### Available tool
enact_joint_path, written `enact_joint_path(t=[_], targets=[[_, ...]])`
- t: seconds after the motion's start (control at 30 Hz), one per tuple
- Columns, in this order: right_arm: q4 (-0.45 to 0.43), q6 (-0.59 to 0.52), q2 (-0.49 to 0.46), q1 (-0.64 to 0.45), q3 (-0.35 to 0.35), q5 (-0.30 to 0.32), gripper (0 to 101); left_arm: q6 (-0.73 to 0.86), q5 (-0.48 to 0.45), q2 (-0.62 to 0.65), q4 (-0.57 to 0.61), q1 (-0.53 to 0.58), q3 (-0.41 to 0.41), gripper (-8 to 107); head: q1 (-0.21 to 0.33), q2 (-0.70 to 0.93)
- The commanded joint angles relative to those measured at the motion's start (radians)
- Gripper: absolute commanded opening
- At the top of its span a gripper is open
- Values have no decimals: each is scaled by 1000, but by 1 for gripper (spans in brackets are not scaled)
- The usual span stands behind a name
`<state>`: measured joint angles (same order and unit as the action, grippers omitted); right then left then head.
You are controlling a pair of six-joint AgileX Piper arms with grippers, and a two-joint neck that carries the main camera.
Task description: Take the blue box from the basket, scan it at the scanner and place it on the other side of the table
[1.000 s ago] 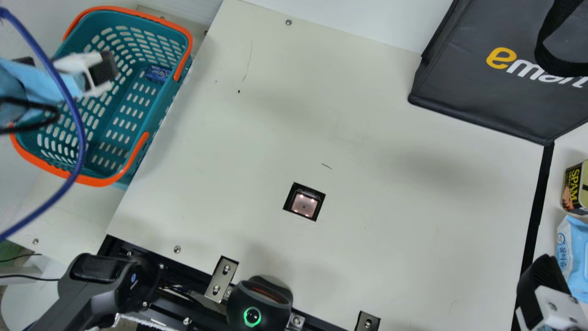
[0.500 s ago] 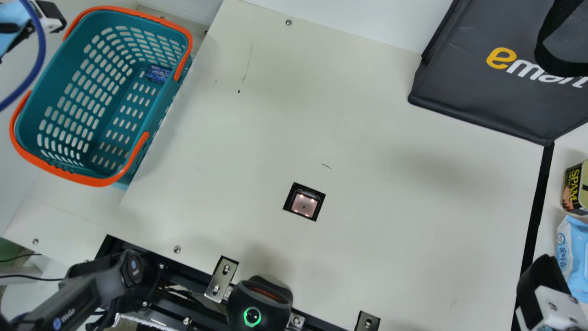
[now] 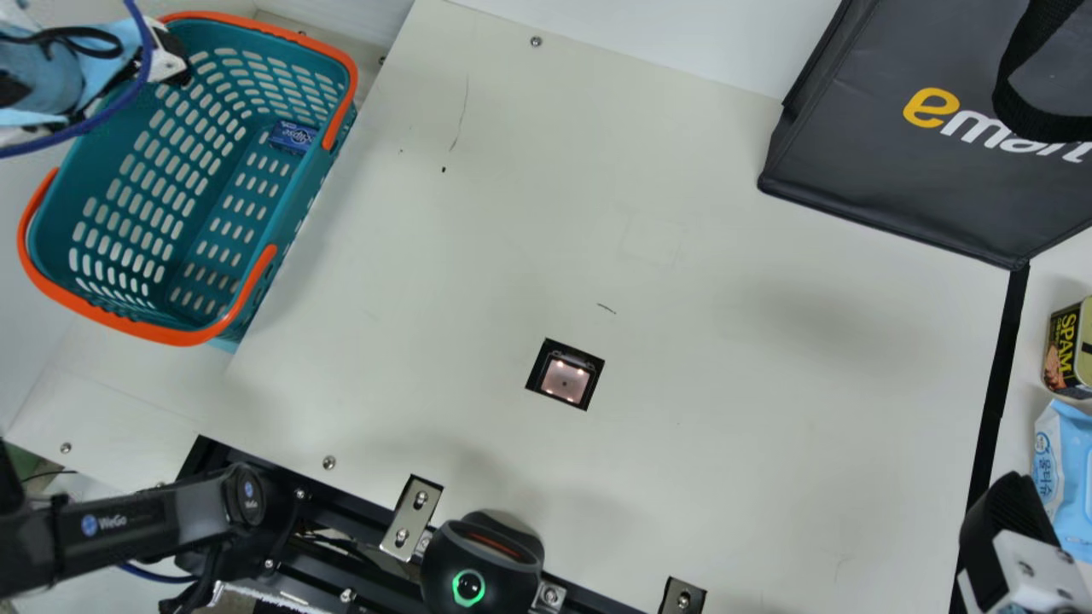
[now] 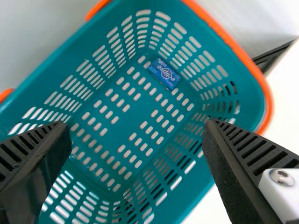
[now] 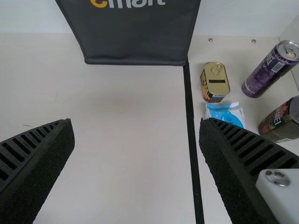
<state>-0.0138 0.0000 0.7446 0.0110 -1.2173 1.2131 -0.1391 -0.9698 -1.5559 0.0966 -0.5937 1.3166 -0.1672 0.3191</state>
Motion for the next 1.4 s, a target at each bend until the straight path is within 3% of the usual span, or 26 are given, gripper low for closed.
enact_joint_path(t=[0.0, 0.4, 0.9, 1.37], targets=[[0, 0, 0, 0, 0, 0, 95, -8, 30, -48, -6, 7, -11, 90, 29, 2], [0, 0, 0, 0, 0, 0, 95, -23, 149, -210, -31, 36, -68, 90, 29, 2], [0, 0, 0, 0, 0, 0, 95, -1, 265, -301, -15, 41, -120, 90, 29, 2], [0, 0, 0, 0, 0, 0, 95, -170, 457, -404, -13, 83, -193, 90, 29, 2]])
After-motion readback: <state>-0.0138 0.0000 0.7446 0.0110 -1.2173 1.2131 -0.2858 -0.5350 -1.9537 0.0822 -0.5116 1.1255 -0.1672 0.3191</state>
